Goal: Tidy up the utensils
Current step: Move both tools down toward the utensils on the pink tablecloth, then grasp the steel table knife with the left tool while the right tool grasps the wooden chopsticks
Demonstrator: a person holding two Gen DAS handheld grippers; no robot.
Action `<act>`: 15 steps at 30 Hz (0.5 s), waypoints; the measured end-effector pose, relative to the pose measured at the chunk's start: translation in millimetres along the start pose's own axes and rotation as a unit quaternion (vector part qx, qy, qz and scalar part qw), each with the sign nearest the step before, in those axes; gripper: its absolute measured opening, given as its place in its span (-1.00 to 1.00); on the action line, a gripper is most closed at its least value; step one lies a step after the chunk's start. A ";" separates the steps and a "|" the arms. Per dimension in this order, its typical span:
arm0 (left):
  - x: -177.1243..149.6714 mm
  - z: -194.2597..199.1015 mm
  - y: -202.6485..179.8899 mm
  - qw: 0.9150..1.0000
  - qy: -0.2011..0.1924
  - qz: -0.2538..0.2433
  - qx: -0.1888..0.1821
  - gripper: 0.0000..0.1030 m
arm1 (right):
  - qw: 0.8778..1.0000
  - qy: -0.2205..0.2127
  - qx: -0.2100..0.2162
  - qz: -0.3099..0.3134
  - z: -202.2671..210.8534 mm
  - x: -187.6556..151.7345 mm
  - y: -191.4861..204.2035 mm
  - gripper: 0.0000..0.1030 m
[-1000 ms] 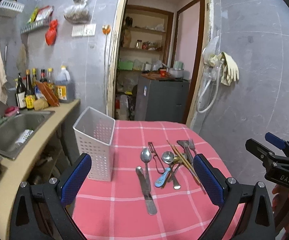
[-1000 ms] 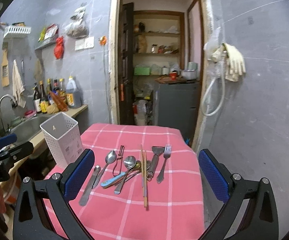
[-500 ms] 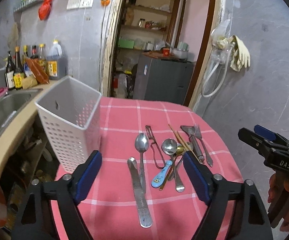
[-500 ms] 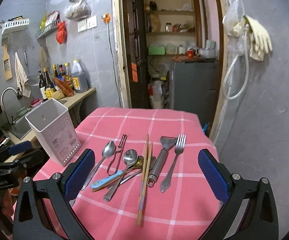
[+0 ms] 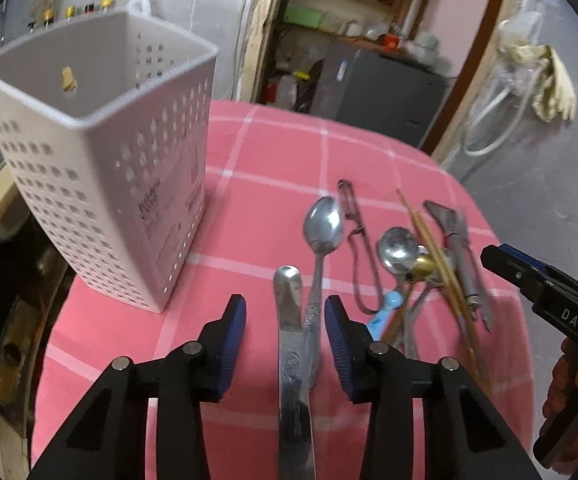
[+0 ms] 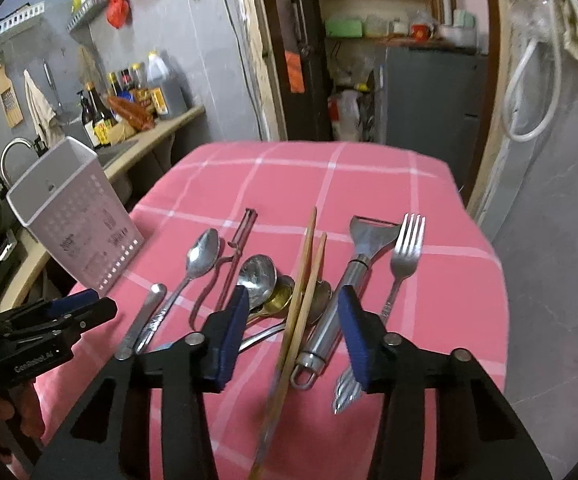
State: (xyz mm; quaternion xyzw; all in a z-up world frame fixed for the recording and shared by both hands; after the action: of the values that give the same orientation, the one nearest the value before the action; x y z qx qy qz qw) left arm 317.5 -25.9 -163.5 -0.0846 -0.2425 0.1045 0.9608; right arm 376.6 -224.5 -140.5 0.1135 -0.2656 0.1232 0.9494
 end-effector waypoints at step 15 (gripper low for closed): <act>10.1 -40.8 -1.4 0.999 0.042 0.029 0.012 -0.55 | 0.997 0.071 0.020 0.022 -62.7 28.3 -5.6 -0.47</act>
State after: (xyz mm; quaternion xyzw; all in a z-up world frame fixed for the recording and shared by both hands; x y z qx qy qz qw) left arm 346.2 -29.4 -194.0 -0.0842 -0.1976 0.1314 0.9678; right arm 431.5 -207.2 -178.6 0.1178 -0.1978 0.1576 0.9603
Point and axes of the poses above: each gripper's, at about its wrist camera, not at the fingertips, and z roughly against the way its jaws point, y to its left, x to its top, the point moved 1 cm from there along -z, roughly the way its jaws point, and after that the axes turned 11 degrees about y, right-handed, at the moved point
